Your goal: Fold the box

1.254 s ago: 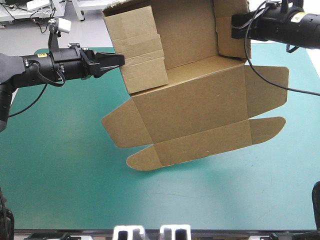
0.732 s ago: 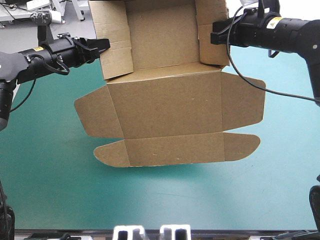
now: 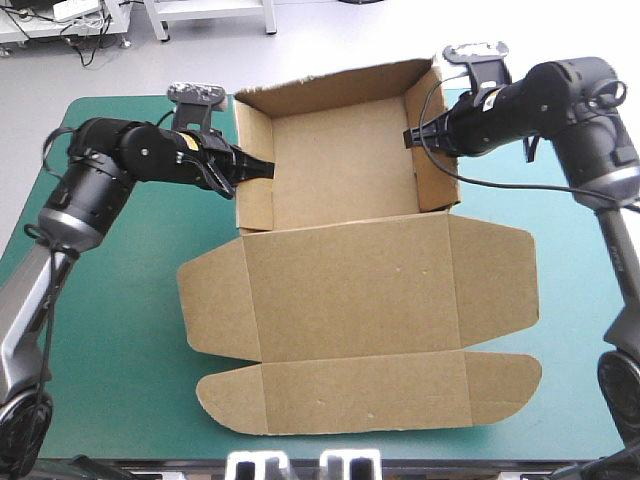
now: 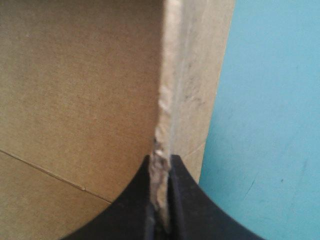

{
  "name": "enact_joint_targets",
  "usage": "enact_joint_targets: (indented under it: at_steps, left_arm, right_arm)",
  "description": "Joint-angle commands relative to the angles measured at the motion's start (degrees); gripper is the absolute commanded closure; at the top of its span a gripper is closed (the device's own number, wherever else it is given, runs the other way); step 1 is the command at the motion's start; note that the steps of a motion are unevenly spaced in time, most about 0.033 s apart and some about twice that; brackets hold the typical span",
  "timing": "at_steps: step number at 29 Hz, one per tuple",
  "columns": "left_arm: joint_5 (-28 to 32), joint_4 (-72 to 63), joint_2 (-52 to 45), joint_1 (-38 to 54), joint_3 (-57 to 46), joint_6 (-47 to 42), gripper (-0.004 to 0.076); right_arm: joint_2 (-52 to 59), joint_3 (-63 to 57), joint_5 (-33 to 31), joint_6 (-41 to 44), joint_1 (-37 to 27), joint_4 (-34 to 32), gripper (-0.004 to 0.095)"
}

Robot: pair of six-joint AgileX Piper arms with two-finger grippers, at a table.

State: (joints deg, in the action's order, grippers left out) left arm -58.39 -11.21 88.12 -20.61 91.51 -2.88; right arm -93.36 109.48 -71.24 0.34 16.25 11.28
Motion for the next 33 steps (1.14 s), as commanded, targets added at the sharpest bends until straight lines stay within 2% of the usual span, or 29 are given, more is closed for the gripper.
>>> enact_joint_targets:
  at_steps: [1, 9, 14, 18, 22, 25, 29, 33]
  left_arm:
    - [0.5, -1.6, 2.4, -1.3, 1.8, -3.6, 0.0734]
    - [-3.0, -1.7, 14.8, -1.1, 1.8, -8.4, 0.0734]
    - [-5.6, 0.0, 19.3, -1.1, 1.8, -8.6, 0.0734]
    - [-15.5, 7.4, 22.4, -1.1, 4.1, -8.0, 0.0734]
    - [-16.1, 7.9, 22.9, -1.1, 6.3, -8.7, 0.0726]
    - [-15.9, 6.6, 22.9, -1.1, 8.4, -8.6, 0.0681]
    - [-15.9, 4.8, 22.9, -0.9, 11.0, -8.6, 0.0556]
    - [-15.8, 1.2, 22.9, -0.2, 12.0, -8.7, 0.0424]
  right_arm:
    - [-1.4, -3.6, -0.7, -0.8, 0.7, 5.4, 0.0931]
    - [-11.2, -8.3, 3.4, -1.9, 0.7, 5.8, 0.0932]
    - [-14.6, -8.3, 4.6, -6.3, 0.8, 5.1, 0.093]
    - [-15.8, -8.3, 2.5, -6.6, 1.4, -1.8, 0.0896]
    - [-15.9, -8.3, 1.3, -7.0, 2.5, -8.1, 0.0795]
    - [-15.9, -8.1, 0.9, -7.0, 2.7, -9.3, 0.0697]
    - [-15.9, -7.3, -0.4, -7.1, 2.7, -9.7, 0.0557]
    - [-15.9, -5.9, -0.7, -7.1, 2.7, -10.6, 0.0504]
